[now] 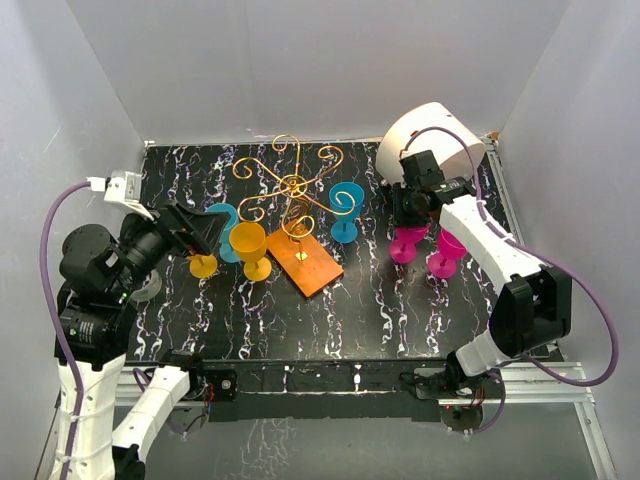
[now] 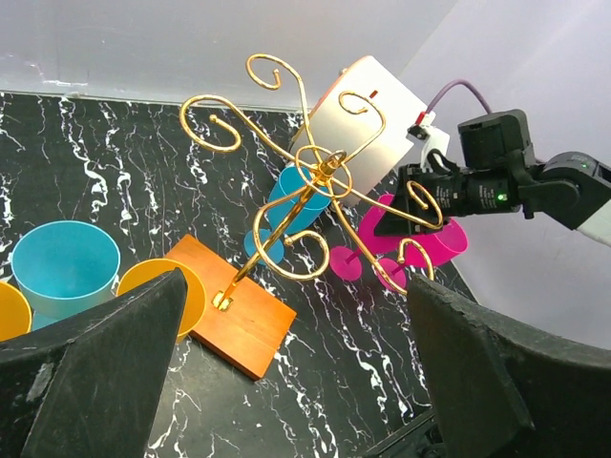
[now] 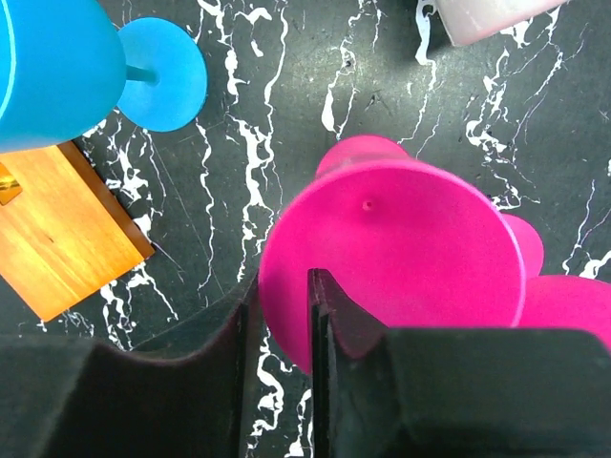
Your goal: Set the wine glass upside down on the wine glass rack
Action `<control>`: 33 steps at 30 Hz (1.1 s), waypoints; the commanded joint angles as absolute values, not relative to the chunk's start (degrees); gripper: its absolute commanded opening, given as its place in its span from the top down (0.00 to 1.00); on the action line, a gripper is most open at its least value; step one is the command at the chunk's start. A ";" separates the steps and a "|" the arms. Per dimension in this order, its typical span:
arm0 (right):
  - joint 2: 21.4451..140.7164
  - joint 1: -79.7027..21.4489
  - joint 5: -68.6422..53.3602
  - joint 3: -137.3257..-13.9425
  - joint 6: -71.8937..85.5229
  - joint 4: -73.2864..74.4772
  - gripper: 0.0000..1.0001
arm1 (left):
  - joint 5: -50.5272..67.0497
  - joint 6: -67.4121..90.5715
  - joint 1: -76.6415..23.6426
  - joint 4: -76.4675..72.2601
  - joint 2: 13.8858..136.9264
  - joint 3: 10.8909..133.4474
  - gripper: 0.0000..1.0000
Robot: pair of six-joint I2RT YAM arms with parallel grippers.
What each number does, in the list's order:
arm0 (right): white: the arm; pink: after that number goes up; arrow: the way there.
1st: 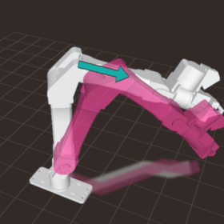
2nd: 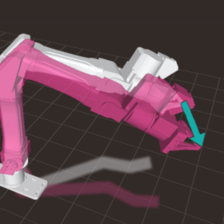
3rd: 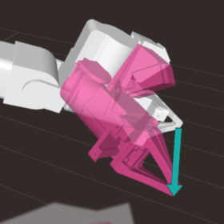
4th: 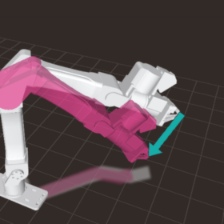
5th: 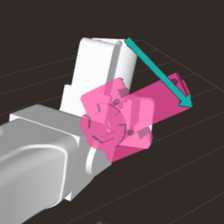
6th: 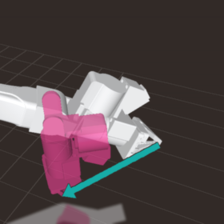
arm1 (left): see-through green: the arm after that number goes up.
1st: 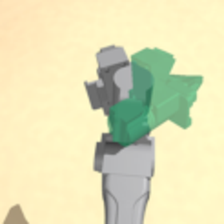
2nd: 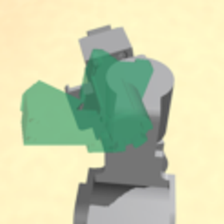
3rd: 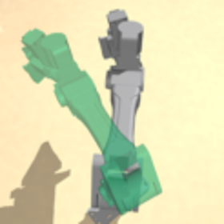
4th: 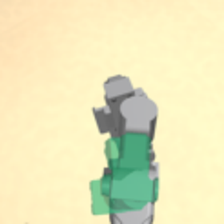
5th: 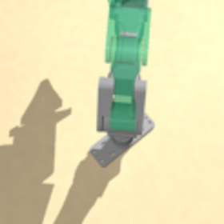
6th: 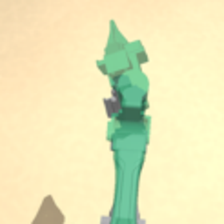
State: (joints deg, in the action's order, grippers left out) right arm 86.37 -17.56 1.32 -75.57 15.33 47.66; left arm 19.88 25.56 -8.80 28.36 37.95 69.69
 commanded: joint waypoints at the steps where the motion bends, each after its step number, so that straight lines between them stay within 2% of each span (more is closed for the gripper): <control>1: 87.23 -19.50 6.74 -78.52 13.55 45.73 0.85 | 19.69 25.11 -8.97 28.52 38.68 72.98 0.01; 4: 87.48 -20.39 9.76 -79.38 13.65 46.52 0.97 | 20.01 24.24 -8.96 28.24 38.76 73.34 0.01; 7: 86.93 -21.55 11.71 -80.38 14.01 47.47 1.00 | 20.04 24.04 -8.97 28.19 39.16 74.12 0.01; 14: 81.79 -23.27 11.63 -81.00 17.33 47.81 1.00 | 20.60 25.01 -9.00 29.13 39.92 77.42 0.01; 22: 68.97 -23.29 9.85 -80.17 22.96 42.52 1.00 | 27.18 28.99 -8.98 26.01 41.96 80.73 0.01; 28: 56.94 -23.29 9.69 -76.91 27.30 33.01 1.00 | 38.80 34.21 -8.96 19.23 44.28 83.00 0.01; 33: 49.91 -23.29 6.00 -74.60 29.65 20.62 1.00 | 46.53 46.26 -8.97 7.42 47.51 83.75 0.01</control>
State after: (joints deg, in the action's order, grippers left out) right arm 53.43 -23.24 8.75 -75.72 26.57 35.53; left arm 36.84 35.51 -8.82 19.44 44.93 81.65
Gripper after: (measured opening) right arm 0.021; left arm 0.985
